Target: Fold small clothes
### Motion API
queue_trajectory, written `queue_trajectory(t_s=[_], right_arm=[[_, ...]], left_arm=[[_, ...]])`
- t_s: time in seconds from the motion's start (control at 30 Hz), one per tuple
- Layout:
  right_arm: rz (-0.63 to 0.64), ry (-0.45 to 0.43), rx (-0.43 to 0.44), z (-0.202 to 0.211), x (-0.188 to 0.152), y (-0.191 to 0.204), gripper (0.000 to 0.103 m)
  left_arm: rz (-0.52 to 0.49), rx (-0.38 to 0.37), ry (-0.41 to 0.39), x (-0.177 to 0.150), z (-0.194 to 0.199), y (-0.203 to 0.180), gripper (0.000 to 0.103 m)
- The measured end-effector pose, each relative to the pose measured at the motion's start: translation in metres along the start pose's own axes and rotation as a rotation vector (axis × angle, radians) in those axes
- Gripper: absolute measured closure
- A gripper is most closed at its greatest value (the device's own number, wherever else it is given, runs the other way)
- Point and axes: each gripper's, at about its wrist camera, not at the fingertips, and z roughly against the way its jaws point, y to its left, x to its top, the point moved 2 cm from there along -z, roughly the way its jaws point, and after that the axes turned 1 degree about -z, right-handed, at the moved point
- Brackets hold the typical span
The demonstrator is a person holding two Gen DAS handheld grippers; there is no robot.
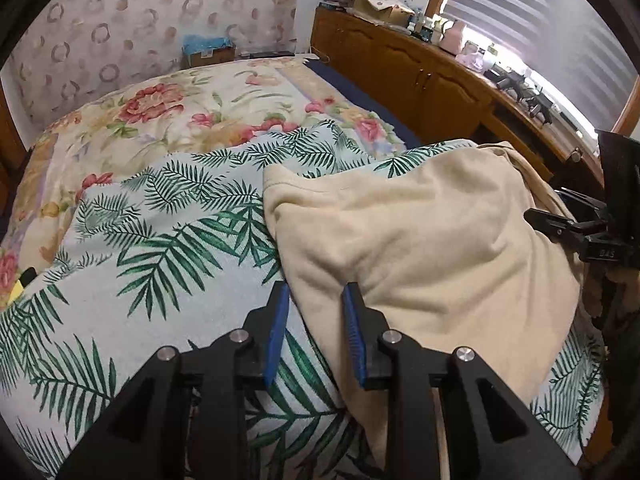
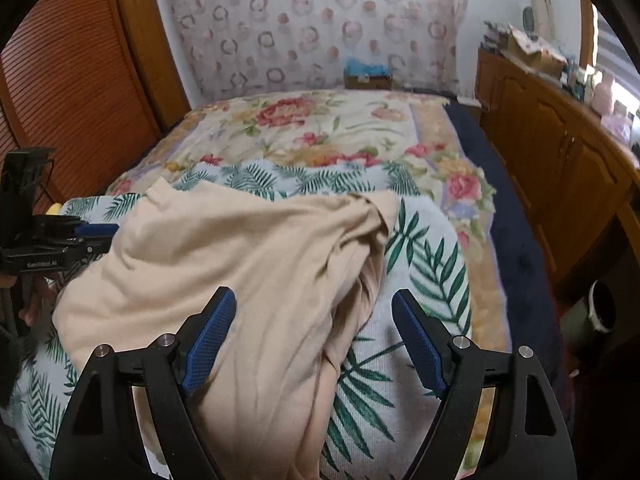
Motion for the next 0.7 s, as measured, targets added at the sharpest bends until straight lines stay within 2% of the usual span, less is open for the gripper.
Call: queue_trajectory(t_s=[0.1, 0.23, 0.3, 0.37, 0.4, 0.43, 0.47, 0.57, 0.7], right_arm=[[-0.034, 0.024, 0.032, -0.006, -0.002, -0.005, 0.021], [-0.046, 0.035, 0.079, -0.011, -0.009, -0.004, 0.027], [-0.041, 0.038, 0.105, -0.01, -0.008, -0.001, 0.044], [-0.04, 0.043, 0.141, -0.01, -0.008, 0.002, 0.056], [-0.033, 0.042, 0.155, -0.01, -0.009, 0.005, 0.068], [-0.028, 0.042, 0.187, -0.01, -0.01, 0.009, 0.072], [-0.025, 0.036, 0.197, -0.009, -0.01, 0.01, 0.079], [0.007, -0.003, 0.185, -0.002, -0.009, 0.016, 0.086], [0.047, -0.081, 0.166, 0.019, -0.002, 0.026, 0.088]], left_arm=[[-0.001, 0.006, 0.008, 0.004, -0.004, -0.001, 0.077], [0.052, -0.05, 0.026, 0.009, -0.005, 0.007, 0.077], [0.087, -0.084, 0.026, 0.009, -0.005, 0.012, 0.077], [0.093, -0.117, 0.02, 0.008, -0.005, 0.01, 0.081], [0.088, -0.122, 0.017, 0.008, -0.005, 0.009, 0.085], [0.091, -0.143, 0.018, 0.007, -0.006, 0.008, 0.094], [0.095, -0.159, 0.019, 0.006, -0.006, 0.007, 0.098], [0.079, -0.161, -0.031, 0.004, 0.005, 0.001, 0.102], [0.084, -0.149, -0.148, 0.003, 0.041, -0.001, 0.102]])
